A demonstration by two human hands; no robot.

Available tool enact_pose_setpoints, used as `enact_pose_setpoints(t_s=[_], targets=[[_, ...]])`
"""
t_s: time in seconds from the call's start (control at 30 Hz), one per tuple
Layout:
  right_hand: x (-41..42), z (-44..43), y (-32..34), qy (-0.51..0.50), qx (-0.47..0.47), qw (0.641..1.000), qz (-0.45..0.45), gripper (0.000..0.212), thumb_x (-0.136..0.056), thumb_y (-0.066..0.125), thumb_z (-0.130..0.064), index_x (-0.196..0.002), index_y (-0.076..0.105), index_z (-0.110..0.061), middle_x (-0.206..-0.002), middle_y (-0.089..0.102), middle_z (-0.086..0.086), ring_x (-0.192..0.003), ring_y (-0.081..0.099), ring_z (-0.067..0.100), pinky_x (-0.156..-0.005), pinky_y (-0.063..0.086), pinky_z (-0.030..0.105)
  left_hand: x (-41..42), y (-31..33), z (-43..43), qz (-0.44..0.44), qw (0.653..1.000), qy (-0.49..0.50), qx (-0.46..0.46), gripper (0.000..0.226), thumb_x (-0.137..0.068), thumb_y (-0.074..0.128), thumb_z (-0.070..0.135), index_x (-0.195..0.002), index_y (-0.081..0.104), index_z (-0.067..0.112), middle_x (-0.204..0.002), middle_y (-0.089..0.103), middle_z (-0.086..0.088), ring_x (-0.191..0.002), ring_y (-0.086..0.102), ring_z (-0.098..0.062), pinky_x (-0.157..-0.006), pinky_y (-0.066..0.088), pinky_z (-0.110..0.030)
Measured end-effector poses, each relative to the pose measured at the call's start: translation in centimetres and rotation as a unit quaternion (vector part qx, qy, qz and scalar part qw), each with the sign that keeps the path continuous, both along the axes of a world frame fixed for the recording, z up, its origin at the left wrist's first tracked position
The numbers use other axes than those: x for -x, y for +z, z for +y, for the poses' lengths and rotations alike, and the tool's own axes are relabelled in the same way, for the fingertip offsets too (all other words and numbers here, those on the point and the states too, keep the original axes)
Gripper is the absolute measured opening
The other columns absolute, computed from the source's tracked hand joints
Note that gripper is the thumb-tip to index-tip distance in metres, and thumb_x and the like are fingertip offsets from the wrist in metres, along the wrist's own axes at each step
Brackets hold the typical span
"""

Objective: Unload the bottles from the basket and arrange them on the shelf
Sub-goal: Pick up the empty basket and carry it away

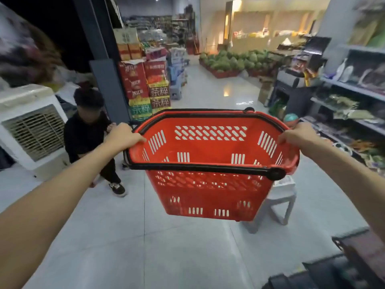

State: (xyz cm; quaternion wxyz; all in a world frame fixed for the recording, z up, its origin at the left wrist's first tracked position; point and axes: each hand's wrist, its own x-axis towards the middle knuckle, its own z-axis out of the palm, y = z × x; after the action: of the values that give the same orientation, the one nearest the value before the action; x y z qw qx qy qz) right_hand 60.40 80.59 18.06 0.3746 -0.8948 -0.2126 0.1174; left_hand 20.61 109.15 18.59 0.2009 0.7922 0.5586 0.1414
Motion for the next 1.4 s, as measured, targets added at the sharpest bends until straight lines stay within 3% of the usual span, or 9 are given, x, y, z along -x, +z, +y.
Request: enact_pose_setpoints(t_s=[0.33,0.6,0.8,0.9,1.07,1.2,1.4], targets=[[-13.1,16.8,3.9,0.053,0.036,0.996,-0.061,0.025,-0.074,0.077,-0.016,-0.092,0.067,-0.002,-0.088,0.073,0.016,-0.078,0.073,0.034,-0.081,0.063,0.05,-11.8,3.3,16.0,-0.014,0.998,0.044,-0.034,0.05,-0.071,0.087,0.051,-0.057,0.055,0.014,-0.054,0.056,-0.002,-0.052,0.056,-0.022,-0.049,0.033,-0.027],[-21.4,34.2,4.0,0.077,0.085,0.985,-0.126,0.021,-0.082,0.073,-0.018,-0.095,0.068,-0.002,-0.089,0.073,0.014,-0.079,0.072,0.031,-0.082,0.062,0.046,-20.8,1.5,32.8,-0.043,0.998,0.049,-0.014,0.044,-0.074,0.085,0.049,-0.071,0.066,0.009,-0.067,0.068,-0.005,-0.064,0.067,-0.025,-0.055,0.041,-0.03],[-27.8,47.8,4.9,0.066,0.092,0.987,-0.117,0.017,-0.086,0.07,-0.019,-0.094,0.069,-0.004,-0.084,0.075,0.012,-0.075,0.074,0.031,-0.079,0.064,0.05,-27.7,2.0,46.3,-0.049,0.998,0.036,-0.005,0.036,-0.076,0.083,0.05,-0.078,0.066,0.018,-0.074,0.068,0.0,-0.068,0.066,-0.021,-0.062,0.05,-0.032],[-31.4,53.3,5.3,0.066,0.105,0.984,-0.124,0.017,-0.088,0.069,-0.021,-0.095,0.068,-0.005,-0.083,0.073,0.011,-0.075,0.073,0.03,-0.08,0.063,0.048,-31.9,2.9,52.0,-0.051,0.998,0.033,-0.02,0.032,-0.078,0.081,0.049,-0.079,0.066,0.021,-0.075,0.066,0.002,-0.066,0.063,-0.019,-0.062,0.047,-0.03],[-39.2,62.3,4.6,0.056,0.1,0.985,-0.129,0.019,-0.091,0.066,-0.023,-0.099,0.068,-0.006,-0.082,0.072,0.008,-0.071,0.073,0.027,-0.072,0.064,0.04,-40.2,2.7,61.2,-0.048,0.997,0.031,-0.045,0.037,-0.078,0.08,0.053,-0.08,0.07,0.018,-0.074,0.068,0.0,-0.066,0.063,-0.019,-0.053,0.038,-0.027],[-47.5,70.0,3.0,0.051,0.096,0.986,-0.125,0.021,-0.09,0.064,-0.023,-0.1,0.069,-0.005,-0.083,0.073,0.01,-0.069,0.073,0.028,-0.071,0.064,0.041,-48.8,2.0,68.3,-0.037,0.998,0.025,-0.038,0.038,-0.084,0.08,0.044,-0.085,0.068,0.008,-0.073,0.064,-0.001,-0.062,0.058,-0.016,-0.049,0.034,-0.028],[-60.7,80.8,2.2,0.062,0.096,0.987,-0.111,0.021,-0.091,0.065,-0.022,-0.103,0.068,-0.005,-0.085,0.073,0.011,-0.071,0.073,0.029,-0.072,0.064,0.043,-61.8,2.3,78.7,-0.003,0.999,0.029,-0.033,0.038,-0.08,0.082,0.048,-0.079,0.068,0.013,-0.074,0.071,-0.005,-0.066,0.067,-0.023,-0.055,0.047,-0.03]])
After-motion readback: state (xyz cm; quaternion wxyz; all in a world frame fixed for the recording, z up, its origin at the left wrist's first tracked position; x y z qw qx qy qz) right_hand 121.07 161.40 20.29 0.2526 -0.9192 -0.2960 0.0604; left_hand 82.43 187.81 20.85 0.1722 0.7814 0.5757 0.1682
